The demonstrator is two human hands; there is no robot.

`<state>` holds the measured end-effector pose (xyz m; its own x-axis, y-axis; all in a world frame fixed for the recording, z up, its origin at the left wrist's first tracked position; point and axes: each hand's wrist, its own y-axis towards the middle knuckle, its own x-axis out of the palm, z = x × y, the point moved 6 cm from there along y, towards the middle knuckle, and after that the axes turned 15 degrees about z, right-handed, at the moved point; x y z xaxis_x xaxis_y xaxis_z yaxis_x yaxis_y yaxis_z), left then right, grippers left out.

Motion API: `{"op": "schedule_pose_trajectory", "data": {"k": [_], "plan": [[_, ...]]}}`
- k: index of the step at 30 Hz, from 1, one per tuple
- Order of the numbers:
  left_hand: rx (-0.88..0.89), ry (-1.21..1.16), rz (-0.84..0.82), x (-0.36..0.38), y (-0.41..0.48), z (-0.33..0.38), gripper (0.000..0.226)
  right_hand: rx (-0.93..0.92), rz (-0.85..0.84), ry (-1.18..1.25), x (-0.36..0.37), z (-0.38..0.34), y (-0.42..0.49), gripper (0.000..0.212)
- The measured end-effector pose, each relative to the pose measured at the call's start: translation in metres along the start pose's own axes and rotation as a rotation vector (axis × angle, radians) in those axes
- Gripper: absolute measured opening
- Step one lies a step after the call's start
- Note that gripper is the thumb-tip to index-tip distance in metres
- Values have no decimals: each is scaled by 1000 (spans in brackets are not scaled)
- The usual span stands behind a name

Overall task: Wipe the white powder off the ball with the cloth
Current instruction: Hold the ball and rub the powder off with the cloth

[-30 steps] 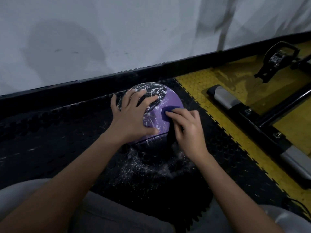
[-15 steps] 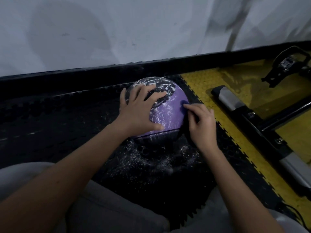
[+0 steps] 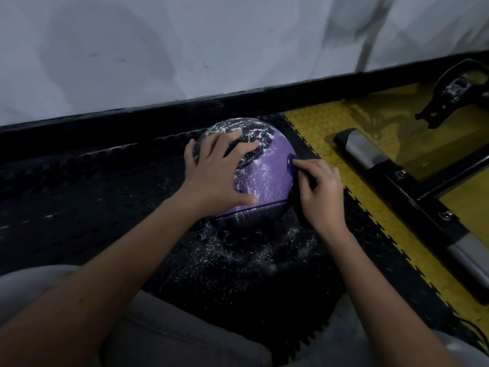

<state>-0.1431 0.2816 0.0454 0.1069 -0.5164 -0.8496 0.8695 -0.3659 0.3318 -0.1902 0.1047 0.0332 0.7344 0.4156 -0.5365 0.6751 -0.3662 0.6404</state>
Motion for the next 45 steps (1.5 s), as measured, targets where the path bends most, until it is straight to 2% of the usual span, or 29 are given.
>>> {"op": "schedule_pose_trajectory", "data": {"k": [2,7,8,11,13,18,20,24,25,31,36,38,42,45], "plan": [[-1,11,9,0,-1,0,93,-32,25,12,0,-15,-7,23],[-13,40,27,-1,-1,0,92,-285,-33,63,4,-53,-27,25],[-13,36,24,-1,-1,0,92,-282,-34,46,4,-45,-24,25],[-8,19,8,-1,0,0,92,-91,15,-5,0,-10,-6,24],[-2,12,4,0,1,2,91,-45,36,-30,-1,-5,-4,23],[-22,27,32,-3,0,-1,90,-280,-14,40,6,-53,-30,25],[-22,24,36,-4,0,-2,90,-327,-40,14,6,-51,-31,25],[-18,-10,10,-2,1,-1,92,-75,39,-33,-3,-8,-9,23],[-19,-14,7,-1,1,0,92,-58,49,-39,-4,-8,-10,23],[-29,-4,33,-2,0,0,90,-316,-45,18,7,-56,-37,26],[-32,-44,-3,0,3,1,92,-123,57,-21,-4,-18,-13,22],[-28,-37,0,0,2,2,93,-174,54,-14,-2,-30,-19,22],[-17,-15,20,0,1,2,92,-396,-19,-7,5,-60,-35,24],[-18,-17,4,0,2,2,93,-328,10,-27,3,-39,-20,24]]}}
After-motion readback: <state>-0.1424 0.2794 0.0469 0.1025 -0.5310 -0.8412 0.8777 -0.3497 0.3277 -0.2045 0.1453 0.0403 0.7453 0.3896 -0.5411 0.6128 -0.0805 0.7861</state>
